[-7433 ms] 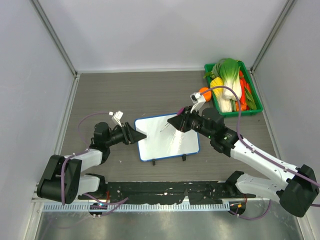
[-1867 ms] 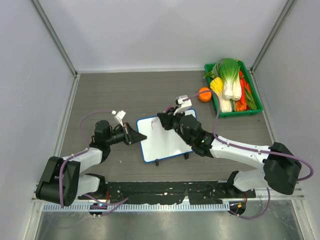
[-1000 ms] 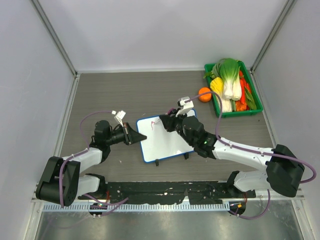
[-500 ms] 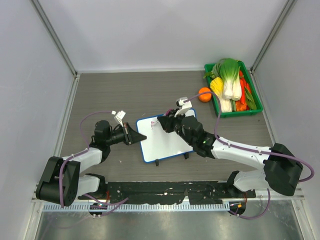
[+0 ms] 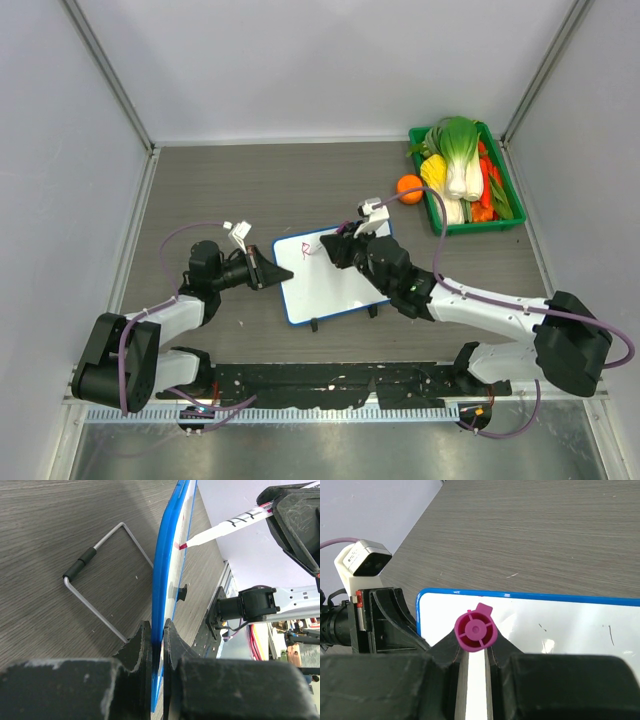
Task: Write a sentence on the whiteboard
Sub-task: Write with the whiteboard marker on the whiteboard.
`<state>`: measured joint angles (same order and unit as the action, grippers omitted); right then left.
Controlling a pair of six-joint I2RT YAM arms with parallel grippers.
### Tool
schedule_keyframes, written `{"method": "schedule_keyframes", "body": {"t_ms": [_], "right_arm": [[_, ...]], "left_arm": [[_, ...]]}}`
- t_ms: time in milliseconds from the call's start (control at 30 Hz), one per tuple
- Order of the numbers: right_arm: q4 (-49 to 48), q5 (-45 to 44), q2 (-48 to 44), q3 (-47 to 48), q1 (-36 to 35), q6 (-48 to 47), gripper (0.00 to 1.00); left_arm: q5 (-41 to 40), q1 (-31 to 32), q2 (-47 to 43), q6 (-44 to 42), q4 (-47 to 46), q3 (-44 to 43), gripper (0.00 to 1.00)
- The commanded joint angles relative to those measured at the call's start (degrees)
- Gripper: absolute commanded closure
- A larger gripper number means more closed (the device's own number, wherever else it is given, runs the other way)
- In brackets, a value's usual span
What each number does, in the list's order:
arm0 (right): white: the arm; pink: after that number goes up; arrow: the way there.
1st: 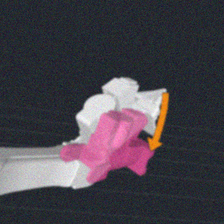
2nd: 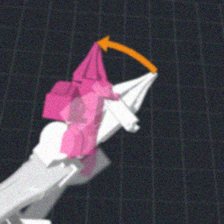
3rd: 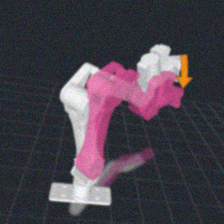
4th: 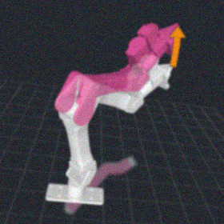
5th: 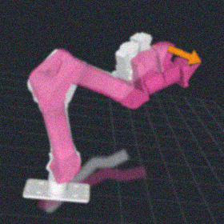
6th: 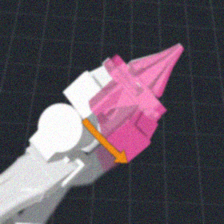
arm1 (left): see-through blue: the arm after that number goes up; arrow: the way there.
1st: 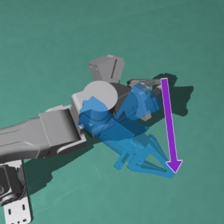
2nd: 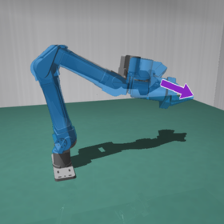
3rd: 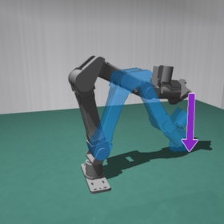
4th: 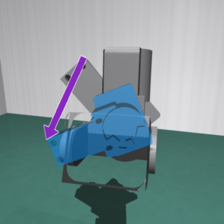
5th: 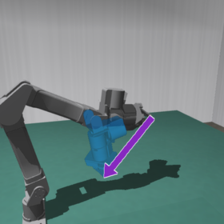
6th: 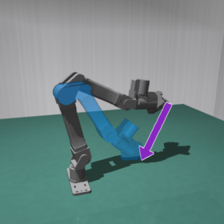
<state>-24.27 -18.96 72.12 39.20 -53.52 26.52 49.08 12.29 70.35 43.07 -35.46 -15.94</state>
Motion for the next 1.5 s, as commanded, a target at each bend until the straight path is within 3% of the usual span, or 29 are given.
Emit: {"method": "schedule_keyframes", "body": {"t_ms": [0,467,800,1233,1467], "right_arm": [[3.8,-3.1,-1.5,-1.6,0.2,-1.7,0.99],[0.3,3.2,0.9,-1.1,0.2,-1.1,0.99],[-1.6,2.8,2.2,0.4,0.2,1.0,0.99],[-5.0,7.5,-4.3,0.1,1.7,2.8,0.99],[-5.0,11.0,-6.6,-0.3,6.9,4.8,0.99]], "left_arm": [[-6.0,-0.2,0.7,-4.9,4.0,-0.4,1.00],[-5.9,-0.2,0.5,-4.9,4.1,-0.3,1.00],[-5.9,-0.1,0.3,-4.9,4.1,-0.3,1.00],[-5.9,-0.2,0.1,-5.0,4.3,-0.3,1.00],[-5.9,-0.2,-0.3,-5.0,4.3,-0.1,1.00]]}}
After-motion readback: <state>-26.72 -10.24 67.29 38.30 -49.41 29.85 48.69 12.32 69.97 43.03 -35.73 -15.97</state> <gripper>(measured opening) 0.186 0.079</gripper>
